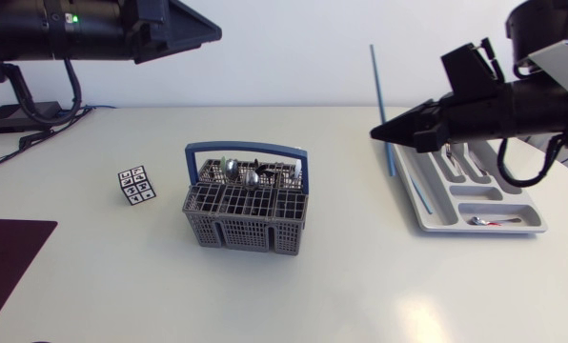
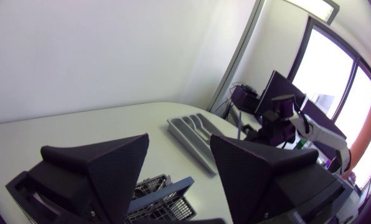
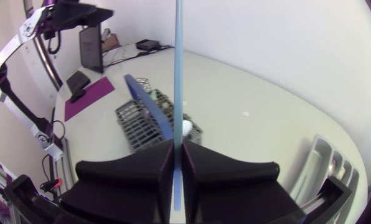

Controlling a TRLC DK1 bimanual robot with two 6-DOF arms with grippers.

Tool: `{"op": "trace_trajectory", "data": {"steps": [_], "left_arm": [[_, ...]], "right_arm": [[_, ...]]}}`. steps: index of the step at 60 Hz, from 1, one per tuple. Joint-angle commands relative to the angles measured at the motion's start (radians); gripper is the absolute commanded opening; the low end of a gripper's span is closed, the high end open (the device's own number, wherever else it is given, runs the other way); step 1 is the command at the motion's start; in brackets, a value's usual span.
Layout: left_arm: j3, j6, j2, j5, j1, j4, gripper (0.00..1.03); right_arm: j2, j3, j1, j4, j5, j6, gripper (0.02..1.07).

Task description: Transfer all utensils from the basket to the drawer tray.

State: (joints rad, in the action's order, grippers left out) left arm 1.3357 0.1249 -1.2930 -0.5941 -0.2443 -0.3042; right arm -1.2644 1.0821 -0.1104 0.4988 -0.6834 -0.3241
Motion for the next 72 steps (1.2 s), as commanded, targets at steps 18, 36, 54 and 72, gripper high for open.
{"op": "trace_trajectory", "data": {"steps": [18,36,54,72], "left_arm": [[-0.242,-0.387,0.109,0.145,-0.035,-0.168,0.69],[-0.444,-0.481,0.155,0.312,-0.174,-0.108,0.69],[-0.555,-0.482,0.146,0.324,-0.201,0.033,0.69],[-0.612,-0.522,0.07,0.324,-0.188,0.226,0.69]], "right_arm": [[-0.314,0.033,0.356,-0.019,0.111,-0.092,0.07],[-0.538,0.107,0.373,-0.085,0.266,-0.035,0.07],[-0.671,0.15,0.368,-0.124,0.352,-0.018,0.41],[-0.573,0.073,0.336,-0.128,0.355,-0.052,0.83]]}}
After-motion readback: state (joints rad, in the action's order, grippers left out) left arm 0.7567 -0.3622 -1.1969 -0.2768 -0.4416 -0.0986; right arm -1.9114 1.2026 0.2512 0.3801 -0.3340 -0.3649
